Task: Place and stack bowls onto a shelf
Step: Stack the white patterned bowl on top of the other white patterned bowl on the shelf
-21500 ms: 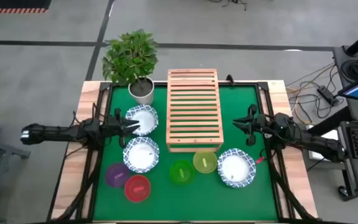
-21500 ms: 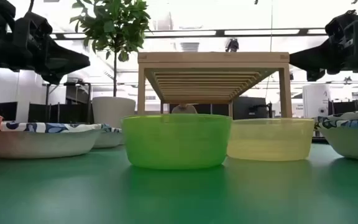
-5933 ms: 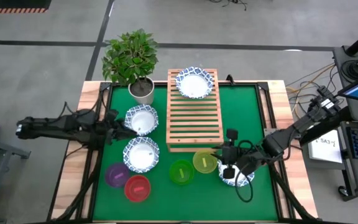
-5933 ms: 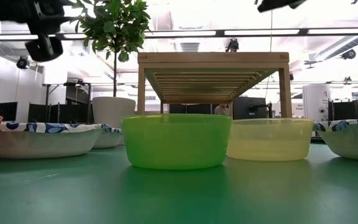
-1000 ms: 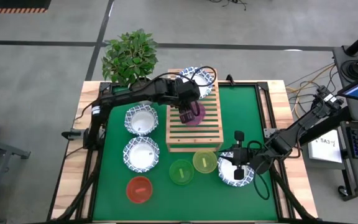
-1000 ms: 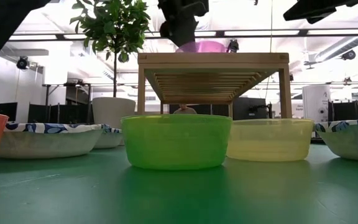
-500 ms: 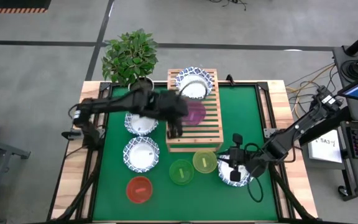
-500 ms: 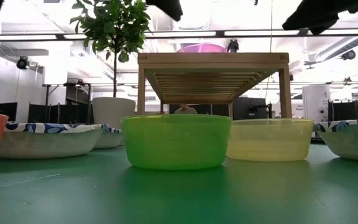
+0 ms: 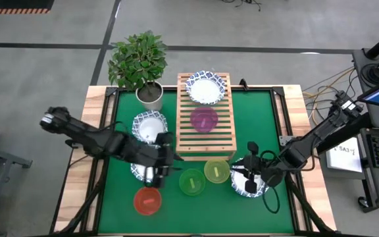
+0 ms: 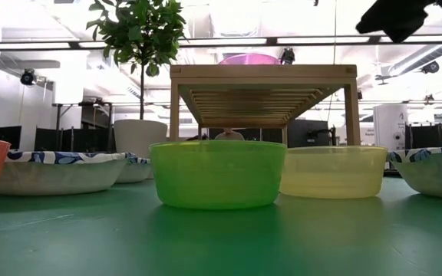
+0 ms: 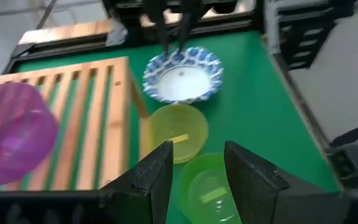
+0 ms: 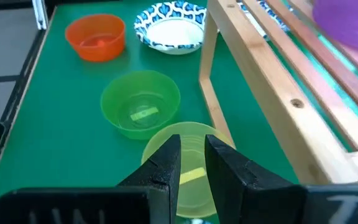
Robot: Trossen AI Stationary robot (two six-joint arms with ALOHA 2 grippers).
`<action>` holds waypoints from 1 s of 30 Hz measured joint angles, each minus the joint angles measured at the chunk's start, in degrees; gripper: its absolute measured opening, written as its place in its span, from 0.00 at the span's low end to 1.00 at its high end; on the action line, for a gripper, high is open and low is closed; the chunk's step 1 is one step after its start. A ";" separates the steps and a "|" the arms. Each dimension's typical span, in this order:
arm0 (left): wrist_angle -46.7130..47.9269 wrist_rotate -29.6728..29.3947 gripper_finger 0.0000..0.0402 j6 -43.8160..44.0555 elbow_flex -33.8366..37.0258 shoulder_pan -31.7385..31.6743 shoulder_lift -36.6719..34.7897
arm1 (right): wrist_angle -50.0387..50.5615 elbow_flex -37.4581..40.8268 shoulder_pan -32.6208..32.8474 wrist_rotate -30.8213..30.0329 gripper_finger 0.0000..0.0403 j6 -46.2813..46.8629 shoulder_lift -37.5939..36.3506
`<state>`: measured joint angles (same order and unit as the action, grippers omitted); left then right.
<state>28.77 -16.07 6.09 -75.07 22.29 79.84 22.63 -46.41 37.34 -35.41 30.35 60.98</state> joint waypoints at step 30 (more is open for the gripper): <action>-22.77 -12.05 0.32 2.38 31.81 1.98 -21.12 | 36.61 1.77 -5.53 16.28 0.22 24.49 -3.77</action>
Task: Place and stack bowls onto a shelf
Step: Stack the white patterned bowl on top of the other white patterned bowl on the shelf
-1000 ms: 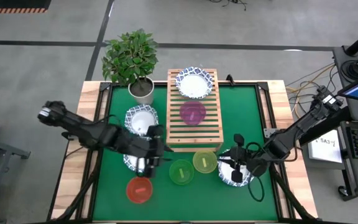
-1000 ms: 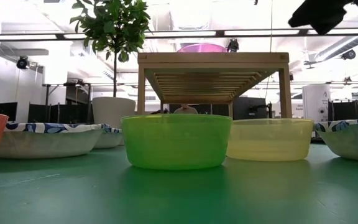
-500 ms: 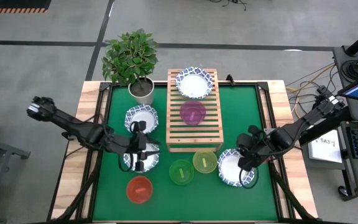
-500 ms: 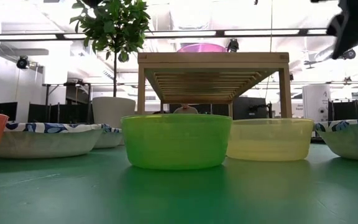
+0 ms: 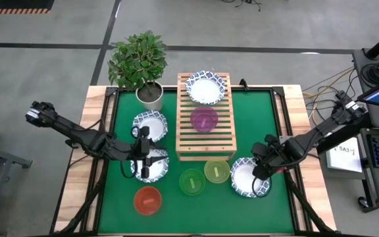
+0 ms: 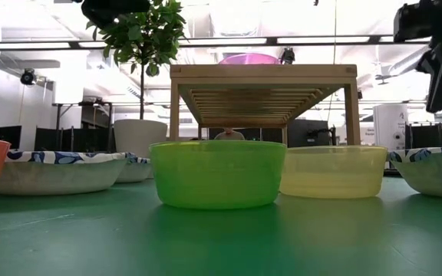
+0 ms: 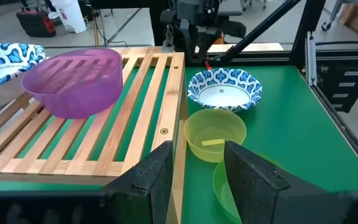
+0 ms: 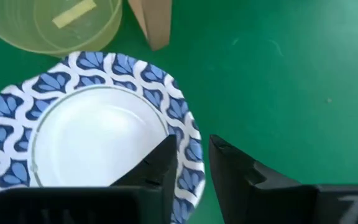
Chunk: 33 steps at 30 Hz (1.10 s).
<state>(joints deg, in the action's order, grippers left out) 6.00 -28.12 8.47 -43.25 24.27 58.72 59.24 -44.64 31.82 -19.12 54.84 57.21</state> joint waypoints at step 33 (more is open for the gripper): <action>-0.75 0.00 0.32 -0.41 0.21 0.00 0.13 | -21.87 17.29 -3.85 4.25 0.31 -7.55 0.22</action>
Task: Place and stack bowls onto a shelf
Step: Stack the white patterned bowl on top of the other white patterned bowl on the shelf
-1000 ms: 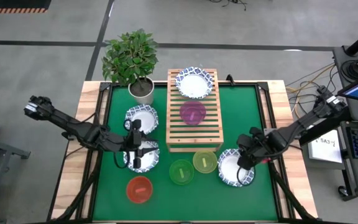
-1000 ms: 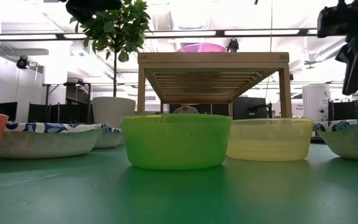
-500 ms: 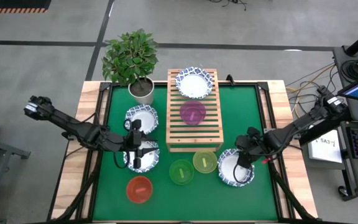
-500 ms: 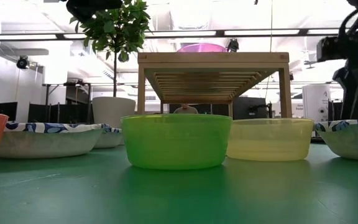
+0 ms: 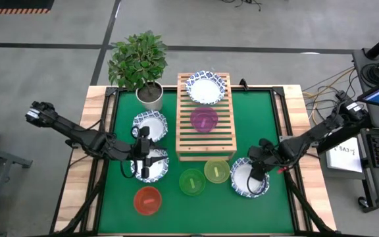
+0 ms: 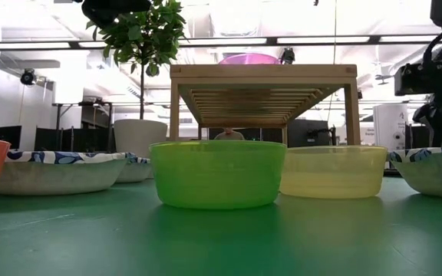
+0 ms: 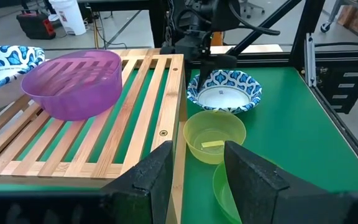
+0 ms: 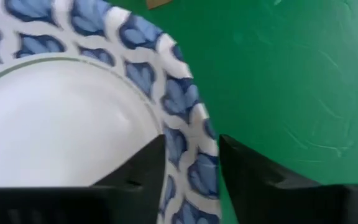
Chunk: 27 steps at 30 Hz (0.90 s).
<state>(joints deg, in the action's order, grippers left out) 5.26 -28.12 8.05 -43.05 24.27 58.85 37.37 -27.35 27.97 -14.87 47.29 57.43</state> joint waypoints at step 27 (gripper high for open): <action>-4.41 -3.64 0.32 -2.19 0.11 0.07 0.02 | -1.65 -26.92 -1.18 10.31 0.02 0.72 -6.26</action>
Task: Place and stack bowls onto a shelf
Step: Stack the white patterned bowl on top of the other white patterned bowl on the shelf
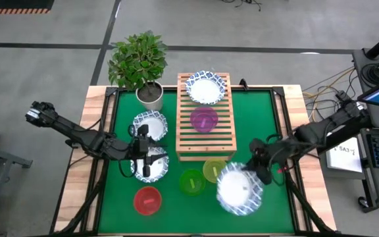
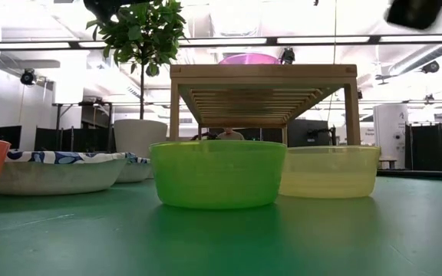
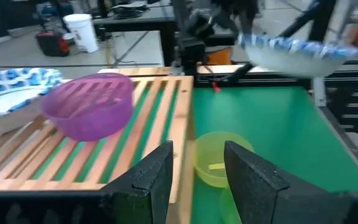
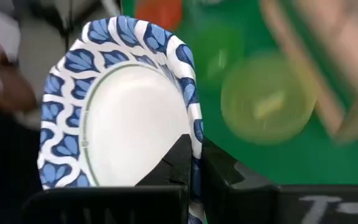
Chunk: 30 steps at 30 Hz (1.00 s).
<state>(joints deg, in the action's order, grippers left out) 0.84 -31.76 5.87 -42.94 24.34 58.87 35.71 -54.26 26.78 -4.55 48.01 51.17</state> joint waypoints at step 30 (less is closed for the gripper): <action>16.96 -3.72 0.32 9.29 -0.11 0.00 -4.56 | 12.91 -42.14 -68.44 17.72 0.02 -21.77 27.56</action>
<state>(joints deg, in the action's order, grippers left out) 17.81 -35.48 15.16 -43.05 24.34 54.31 48.62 -96.40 -41.66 13.17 26.24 78.73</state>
